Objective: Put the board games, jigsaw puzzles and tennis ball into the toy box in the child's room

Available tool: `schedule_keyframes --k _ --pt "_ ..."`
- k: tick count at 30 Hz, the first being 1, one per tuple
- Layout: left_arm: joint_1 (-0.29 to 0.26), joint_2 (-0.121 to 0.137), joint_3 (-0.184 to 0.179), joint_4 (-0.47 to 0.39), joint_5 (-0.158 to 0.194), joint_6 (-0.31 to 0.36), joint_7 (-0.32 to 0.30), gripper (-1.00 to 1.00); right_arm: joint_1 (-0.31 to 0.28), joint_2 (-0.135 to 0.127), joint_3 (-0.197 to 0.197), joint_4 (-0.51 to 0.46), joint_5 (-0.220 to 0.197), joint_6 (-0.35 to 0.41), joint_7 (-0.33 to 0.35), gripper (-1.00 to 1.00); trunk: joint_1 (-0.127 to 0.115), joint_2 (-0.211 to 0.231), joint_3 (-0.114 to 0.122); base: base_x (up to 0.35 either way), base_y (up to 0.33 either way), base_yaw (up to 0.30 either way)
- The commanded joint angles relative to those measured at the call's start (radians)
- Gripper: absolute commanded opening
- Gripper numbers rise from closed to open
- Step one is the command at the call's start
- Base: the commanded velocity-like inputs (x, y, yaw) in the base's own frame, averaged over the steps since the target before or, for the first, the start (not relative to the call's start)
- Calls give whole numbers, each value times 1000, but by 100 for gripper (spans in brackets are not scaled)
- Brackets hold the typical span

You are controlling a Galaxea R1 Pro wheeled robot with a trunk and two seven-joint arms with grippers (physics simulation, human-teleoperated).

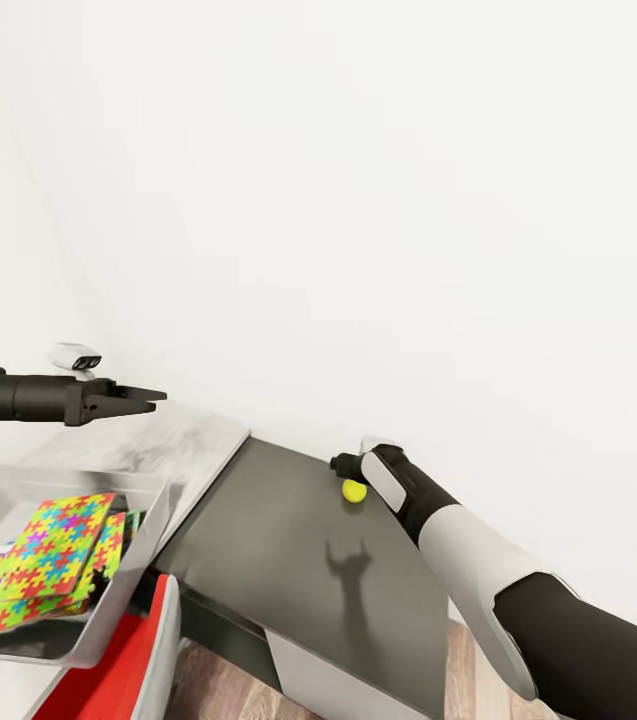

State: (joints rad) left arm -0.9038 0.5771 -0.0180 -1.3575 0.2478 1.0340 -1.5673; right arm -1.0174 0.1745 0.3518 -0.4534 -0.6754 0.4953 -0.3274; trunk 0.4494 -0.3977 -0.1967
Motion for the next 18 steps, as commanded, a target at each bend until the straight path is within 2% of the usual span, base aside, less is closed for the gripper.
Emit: schedule_keyframes --k 1,18 --pt "-1 1 -2 0 1 11 -4 100 -1 0 4 -1 -8 2 -9 100 1 -2 -3 0 0 -51" --pt "-1 1 -3 0 1 9 -4 100 -4 0 -8 -1 -8 -16 -10 100 1 -2 -14 0 0 -10"
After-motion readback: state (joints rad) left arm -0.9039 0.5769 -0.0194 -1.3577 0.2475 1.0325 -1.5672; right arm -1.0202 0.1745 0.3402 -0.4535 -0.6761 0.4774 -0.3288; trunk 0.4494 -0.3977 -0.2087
